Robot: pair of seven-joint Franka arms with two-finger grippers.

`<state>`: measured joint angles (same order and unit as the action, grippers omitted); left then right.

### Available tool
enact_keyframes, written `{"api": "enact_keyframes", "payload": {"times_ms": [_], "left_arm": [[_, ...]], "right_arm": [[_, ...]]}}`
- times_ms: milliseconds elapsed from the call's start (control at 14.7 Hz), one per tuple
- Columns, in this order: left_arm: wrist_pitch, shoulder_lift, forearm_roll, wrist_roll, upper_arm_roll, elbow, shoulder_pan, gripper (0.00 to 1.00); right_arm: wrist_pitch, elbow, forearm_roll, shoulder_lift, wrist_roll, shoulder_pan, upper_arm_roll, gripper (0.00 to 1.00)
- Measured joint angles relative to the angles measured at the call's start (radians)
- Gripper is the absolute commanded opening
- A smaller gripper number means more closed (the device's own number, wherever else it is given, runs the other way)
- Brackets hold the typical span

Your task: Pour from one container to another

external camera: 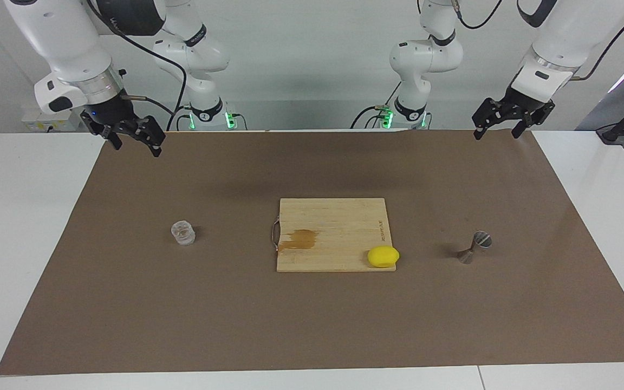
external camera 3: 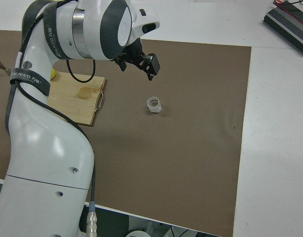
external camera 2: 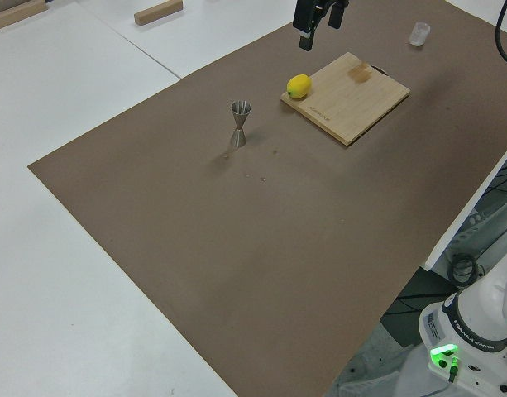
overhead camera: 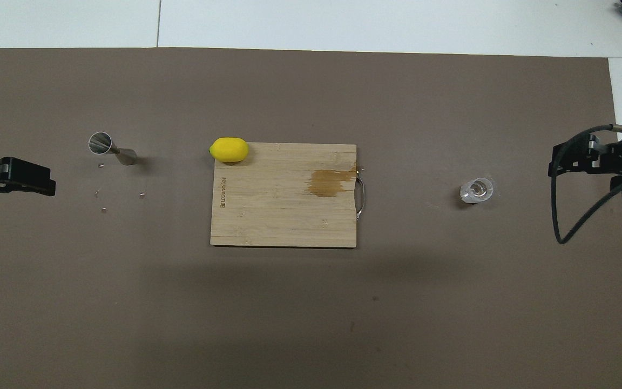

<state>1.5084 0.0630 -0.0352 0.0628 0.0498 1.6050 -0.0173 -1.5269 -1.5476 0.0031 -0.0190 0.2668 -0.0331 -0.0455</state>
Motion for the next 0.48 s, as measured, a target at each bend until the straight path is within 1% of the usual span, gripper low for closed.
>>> {"api": "enact_keyframes", "payload": {"times_ms": [476], "left_arm": [[-0.014,0.003,0.0,0.0,0.001,0.0,-0.001,1.0]], "right_arm": [[0.0,0.0,0.0,0.0,0.0,0.0,0.0,1.0]]}}
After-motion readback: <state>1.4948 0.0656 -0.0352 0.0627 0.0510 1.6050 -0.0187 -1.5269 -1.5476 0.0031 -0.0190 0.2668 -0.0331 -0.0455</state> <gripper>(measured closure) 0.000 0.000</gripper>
